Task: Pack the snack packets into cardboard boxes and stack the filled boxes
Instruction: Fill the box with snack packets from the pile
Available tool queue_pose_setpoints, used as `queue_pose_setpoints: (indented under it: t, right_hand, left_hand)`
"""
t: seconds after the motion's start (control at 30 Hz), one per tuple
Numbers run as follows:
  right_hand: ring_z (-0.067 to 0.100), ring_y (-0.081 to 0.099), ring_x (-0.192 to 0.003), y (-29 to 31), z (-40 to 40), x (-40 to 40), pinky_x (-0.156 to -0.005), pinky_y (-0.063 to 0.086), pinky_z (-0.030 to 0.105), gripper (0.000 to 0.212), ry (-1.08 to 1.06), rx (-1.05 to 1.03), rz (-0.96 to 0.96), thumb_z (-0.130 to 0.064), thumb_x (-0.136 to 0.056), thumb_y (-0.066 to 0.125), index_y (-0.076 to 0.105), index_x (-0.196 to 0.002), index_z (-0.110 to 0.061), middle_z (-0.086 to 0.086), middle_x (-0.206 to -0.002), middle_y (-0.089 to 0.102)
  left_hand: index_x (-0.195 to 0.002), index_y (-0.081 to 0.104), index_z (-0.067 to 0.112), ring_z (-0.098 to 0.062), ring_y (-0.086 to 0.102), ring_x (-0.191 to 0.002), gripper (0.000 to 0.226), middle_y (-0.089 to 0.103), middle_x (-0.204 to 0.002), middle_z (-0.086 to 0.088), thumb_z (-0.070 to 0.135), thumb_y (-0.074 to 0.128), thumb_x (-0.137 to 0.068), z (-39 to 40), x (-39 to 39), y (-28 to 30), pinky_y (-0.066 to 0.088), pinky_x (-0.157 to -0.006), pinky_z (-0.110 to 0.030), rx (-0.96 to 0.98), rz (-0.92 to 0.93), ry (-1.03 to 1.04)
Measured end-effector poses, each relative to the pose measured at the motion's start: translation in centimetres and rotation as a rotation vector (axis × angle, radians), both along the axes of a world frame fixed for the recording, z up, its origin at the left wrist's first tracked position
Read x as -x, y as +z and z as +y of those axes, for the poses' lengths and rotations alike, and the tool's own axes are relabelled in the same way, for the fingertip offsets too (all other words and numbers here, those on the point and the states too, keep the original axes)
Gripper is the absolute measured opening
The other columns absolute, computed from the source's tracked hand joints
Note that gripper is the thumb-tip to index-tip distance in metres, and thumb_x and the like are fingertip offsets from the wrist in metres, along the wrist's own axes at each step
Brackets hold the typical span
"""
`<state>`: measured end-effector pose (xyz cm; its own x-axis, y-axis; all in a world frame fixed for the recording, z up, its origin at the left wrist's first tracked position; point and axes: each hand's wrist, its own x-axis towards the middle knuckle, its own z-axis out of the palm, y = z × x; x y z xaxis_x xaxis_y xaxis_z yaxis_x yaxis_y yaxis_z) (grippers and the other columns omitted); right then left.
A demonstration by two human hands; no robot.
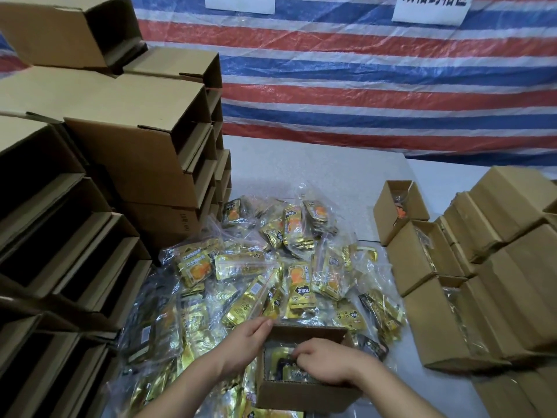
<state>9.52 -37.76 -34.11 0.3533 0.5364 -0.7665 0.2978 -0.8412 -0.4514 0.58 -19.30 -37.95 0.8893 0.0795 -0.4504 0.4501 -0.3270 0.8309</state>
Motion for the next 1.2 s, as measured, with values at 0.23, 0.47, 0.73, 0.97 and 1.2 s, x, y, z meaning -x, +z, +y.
queue_pose_setpoints:
  t: [0.23,0.47,0.73,0.97,1.2]
  right_hand:
    - [0.018,0.062,-0.103,0.8,0.5,1.1,-0.085,0.048,0.029,0.032,-0.031,-0.152,-0.074,-0.030,-0.099,0.043,0.068,-0.116,-0.019,0.001,-0.112,0.068]
    - [0.004,0.051,-0.124,3.5,-1.6,-3.1,-0.109,0.040,0.026,0.047,-0.078,-0.359,-0.467,-0.036,-0.096,0.057,0.049,-0.142,-0.028,-0.011,-0.137,0.053]
    - [0.020,0.061,-0.115,1.6,-1.0,-3.3,-0.095,0.051,0.036,0.044,0.234,-0.084,-0.504,-0.039,-0.094,0.061,0.051,-0.136,-0.027,-0.001,-0.128,0.062]
    - [0.015,0.052,-0.081,0.6,-0.8,-2.1,-0.072,0.038,0.028,0.009,0.272,-0.117,-0.579,-0.024,-0.103,0.049,0.058,-0.105,-0.023,-0.007,-0.086,0.054]
    - [0.014,0.053,-0.077,2.0,-2.7,-1.8,-0.072,0.046,0.030,0.013,0.134,-0.156,-0.560,-0.022,-0.103,0.047,0.053,-0.096,-0.030,-0.008,-0.081,0.052]
  left_hand:
    - [-0.125,0.063,0.025,0.001,0.059,-0.111,0.035,0.065,-0.120,0.012,0.041,0.038,-0.106,0.1,-0.2,-0.3,0.043,-0.096,-0.017,0.017,0.041,0.023]
    - [-0.125,0.064,0.022,-0.009,0.060,-0.111,0.039,0.066,-0.121,0.002,0.044,0.038,-0.105,0.5,-0.6,0.0,0.045,-0.104,-0.030,-0.015,0.052,-0.012]
    - [-0.132,0.060,0.021,-0.014,0.057,-0.120,0.043,0.063,-0.126,0.002,0.046,0.038,-0.105,0.5,-0.4,0.5,0.043,-0.106,-0.030,-0.036,0.071,-0.020]
    - [-0.107,0.067,0.027,0.000,0.061,-0.083,0.031,0.067,-0.092,0.009,0.041,0.039,-0.106,-0.2,-0.3,1.3,0.045,-0.075,-0.018,0.021,0.079,0.047]
    - [-0.102,0.067,0.023,-0.009,0.060,-0.078,0.032,0.066,-0.093,0.001,0.041,0.040,-0.106,-1.3,-1.9,3.5,0.048,-0.071,-0.019,-0.052,0.033,0.025]
